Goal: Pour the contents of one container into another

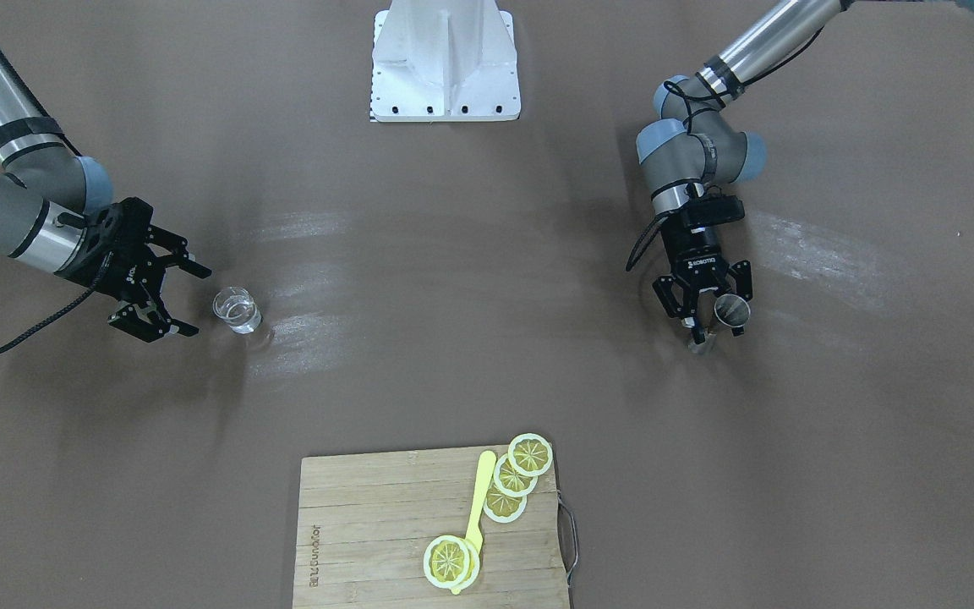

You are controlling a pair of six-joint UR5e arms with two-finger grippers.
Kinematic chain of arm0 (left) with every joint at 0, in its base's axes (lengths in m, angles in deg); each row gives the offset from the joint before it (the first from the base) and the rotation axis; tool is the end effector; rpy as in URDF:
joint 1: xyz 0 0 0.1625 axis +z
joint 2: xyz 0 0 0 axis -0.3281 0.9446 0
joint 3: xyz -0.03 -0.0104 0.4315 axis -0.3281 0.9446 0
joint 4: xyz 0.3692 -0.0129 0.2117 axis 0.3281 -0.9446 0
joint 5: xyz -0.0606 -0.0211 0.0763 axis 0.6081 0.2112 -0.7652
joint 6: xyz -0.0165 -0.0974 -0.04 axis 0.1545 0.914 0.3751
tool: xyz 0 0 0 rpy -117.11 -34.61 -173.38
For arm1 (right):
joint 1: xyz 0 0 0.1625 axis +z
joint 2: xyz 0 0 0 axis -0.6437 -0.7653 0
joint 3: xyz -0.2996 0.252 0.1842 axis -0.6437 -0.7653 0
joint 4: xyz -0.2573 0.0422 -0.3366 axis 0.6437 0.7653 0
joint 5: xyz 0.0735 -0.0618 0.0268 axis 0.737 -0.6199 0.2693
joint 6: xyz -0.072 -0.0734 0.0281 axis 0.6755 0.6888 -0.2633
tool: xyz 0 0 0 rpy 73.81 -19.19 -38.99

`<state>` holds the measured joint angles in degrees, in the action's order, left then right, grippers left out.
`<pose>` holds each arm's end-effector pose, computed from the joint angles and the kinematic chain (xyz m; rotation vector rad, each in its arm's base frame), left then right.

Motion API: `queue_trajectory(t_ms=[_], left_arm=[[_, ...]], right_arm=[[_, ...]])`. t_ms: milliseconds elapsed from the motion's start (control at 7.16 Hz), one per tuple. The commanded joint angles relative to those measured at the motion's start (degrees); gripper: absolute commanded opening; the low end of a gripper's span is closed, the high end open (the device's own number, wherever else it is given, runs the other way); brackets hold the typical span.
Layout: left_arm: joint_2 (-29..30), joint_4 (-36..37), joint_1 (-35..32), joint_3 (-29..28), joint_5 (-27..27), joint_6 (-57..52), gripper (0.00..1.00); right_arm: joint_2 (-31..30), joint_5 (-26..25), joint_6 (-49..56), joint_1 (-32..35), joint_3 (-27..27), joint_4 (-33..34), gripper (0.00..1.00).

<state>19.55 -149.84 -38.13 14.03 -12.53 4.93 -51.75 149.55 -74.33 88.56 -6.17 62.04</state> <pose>0.5032 -0.4177 0.5106 1.2687 0.4948 -0.6304 -0.3538 -0.4899 0.5176 1.1247 -1.0153 -1.2619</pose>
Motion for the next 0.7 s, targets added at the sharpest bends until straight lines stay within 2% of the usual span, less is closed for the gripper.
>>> queue_trajectory(t_ms=[0,279,419,558], left_arm=[[0.0,0.1,0.0,-0.2,0.1,0.0,0.19],[0.3,0.3,-0.2,-0.3,0.1,-0.5,0.0],[1.8,1.1,-0.9,0.3,0.1,-2.2,0.0],[3.6,1.1,-1.9,3.4,0.3,-9.2,0.0]], right_arm=[[0.2,1.6,-0.1,-0.3,-0.2,0.0,0.99],[1.4,1.5,-0.1,0.4,-1.0,0.0,0.98],[2.3,1.5,-0.2,0.9,-2.2,0.0,0.98],[3.9,1.3,-0.2,1.1,-3.8,0.0,0.98]])
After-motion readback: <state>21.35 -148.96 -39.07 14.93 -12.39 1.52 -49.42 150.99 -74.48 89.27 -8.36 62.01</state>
